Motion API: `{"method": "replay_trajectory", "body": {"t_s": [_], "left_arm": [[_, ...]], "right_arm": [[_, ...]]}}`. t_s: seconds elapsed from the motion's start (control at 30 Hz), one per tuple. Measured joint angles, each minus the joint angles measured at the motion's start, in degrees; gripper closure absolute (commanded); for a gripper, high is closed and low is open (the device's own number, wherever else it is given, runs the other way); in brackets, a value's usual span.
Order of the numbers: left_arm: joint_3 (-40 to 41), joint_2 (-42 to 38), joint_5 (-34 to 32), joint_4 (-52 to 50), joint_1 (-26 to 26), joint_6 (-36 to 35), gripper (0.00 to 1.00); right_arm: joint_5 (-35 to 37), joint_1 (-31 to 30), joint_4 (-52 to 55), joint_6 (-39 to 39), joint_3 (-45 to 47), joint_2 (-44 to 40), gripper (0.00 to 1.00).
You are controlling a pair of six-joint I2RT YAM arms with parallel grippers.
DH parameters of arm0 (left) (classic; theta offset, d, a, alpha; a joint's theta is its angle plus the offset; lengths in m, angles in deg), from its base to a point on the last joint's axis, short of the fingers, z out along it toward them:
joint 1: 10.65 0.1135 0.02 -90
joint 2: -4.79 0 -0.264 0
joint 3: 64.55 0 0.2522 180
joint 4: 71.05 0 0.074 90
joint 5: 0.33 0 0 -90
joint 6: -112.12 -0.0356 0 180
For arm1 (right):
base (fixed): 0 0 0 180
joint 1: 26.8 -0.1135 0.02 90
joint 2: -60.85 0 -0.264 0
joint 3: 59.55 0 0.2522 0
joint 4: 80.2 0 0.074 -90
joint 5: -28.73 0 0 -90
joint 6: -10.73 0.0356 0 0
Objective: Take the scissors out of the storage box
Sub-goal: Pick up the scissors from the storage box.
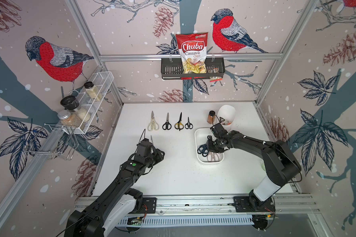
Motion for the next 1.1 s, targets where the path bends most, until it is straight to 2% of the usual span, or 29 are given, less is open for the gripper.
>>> {"method": "replay_trajectory", "body": {"t_s": [0.17, 0.43, 0.73, 0.87, 1.1], "left_arm": [[1.09, 0.00, -0.20, 0.24, 0.00, 1.51, 0.63], [2.01, 0.02, -1.36, 0.52, 1.75, 3.61, 0.62], [1.97, -0.90, 1.11, -0.09, 11.69, 2.95, 0.62], [1.60, -1.60, 2.49, -0.92, 13.73, 2.36, 0.61], [1.36, -2.34, 4.83, -3.43, 17.94, 1.07, 0.61]], "right_arm": [[-0.20, -0.70, 2.93, -2.91, -0.74, -2.54, 1.00], [-4.63, -3.19, 4.96, -5.44, -2.34, -5.03, 1.00], [-2.64, -12.20, 6.86, -7.30, -9.29, -5.09, 1.00], [-1.51, -16.44, 6.82, -7.28, -12.41, -1.44, 1.00], [-0.59, -21.73, 5.86, -8.76, -22.64, 10.84, 1.00]]}}
